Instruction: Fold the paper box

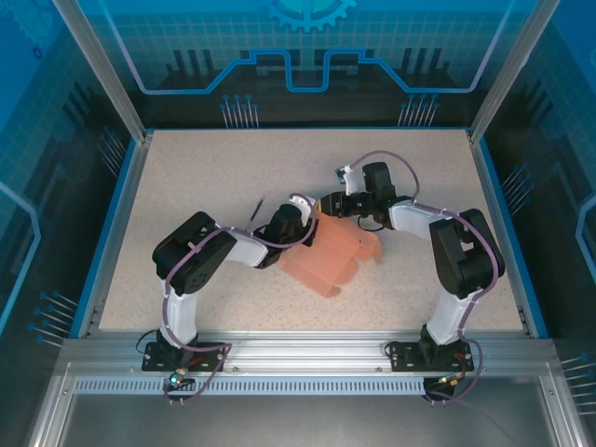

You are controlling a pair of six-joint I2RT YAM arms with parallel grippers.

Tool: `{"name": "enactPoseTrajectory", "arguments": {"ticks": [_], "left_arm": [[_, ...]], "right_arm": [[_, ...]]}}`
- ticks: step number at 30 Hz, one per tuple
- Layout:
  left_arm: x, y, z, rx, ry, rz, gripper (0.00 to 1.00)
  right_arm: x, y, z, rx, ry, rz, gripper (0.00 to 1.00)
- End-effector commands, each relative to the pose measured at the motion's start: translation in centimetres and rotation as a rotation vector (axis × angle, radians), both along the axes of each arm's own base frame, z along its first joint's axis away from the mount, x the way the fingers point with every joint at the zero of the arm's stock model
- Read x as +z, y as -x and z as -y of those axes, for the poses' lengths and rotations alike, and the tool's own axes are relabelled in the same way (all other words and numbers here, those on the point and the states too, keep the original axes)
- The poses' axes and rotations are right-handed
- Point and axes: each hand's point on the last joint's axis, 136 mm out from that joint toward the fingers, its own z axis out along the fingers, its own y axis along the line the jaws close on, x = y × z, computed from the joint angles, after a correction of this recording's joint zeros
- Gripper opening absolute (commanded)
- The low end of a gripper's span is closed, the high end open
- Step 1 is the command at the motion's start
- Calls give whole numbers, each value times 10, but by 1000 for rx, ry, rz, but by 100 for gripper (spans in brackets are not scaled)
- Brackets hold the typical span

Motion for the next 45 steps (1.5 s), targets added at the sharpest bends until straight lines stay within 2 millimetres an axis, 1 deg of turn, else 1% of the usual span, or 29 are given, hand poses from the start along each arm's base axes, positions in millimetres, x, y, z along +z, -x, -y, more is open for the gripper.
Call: {"name": "enactPoseTrajectory", "arguments": {"ticks": [1,4,9,13,17,20,22,25,27,29,31,34,41,45], "left_arm": [[1,-10,-10,60,-6,22,3],[3,-6,-6,19,2,44,0],[6,-1,-5,-17,0,78,0],[9,1,-6,-20,2,87,0],[13,0,-9,-2,4,90,0],[13,-1,-13,23,-6,81,0],[14,-2,-15,40,-10,72,0],[15,-4,-19,72,-8,50,0],[17,-4,-21,92,0,44,0],[19,-5,-23,108,2,40,0],[20,-5,-23,114,-1,41,0],[21,-4,-22,116,-5,43,0],[23,-4,-23,120,-12,45,0],[22,-3,-21,114,-9,43,0]], "right_arm": [[8,12,13,9,8,-39,33],[19,6,24,-18,44,-4,37],[34,-2,39,-52,73,36,43],[47,0,52,-75,140,77,45],[57,18,70,-113,252,116,46],[60,42,80,-149,364,130,47],[61,59,82,-164,436,128,47],[55,81,88,-204,530,81,50],[52,93,91,-229,550,33,55],[48,102,85,-220,531,4,58],[42,107,77,-214,507,-17,59],[29,107,67,-196,502,-49,61],[3,98,61,-193,537,-87,62],[-1,88,50,-195,493,-81,62]]}}
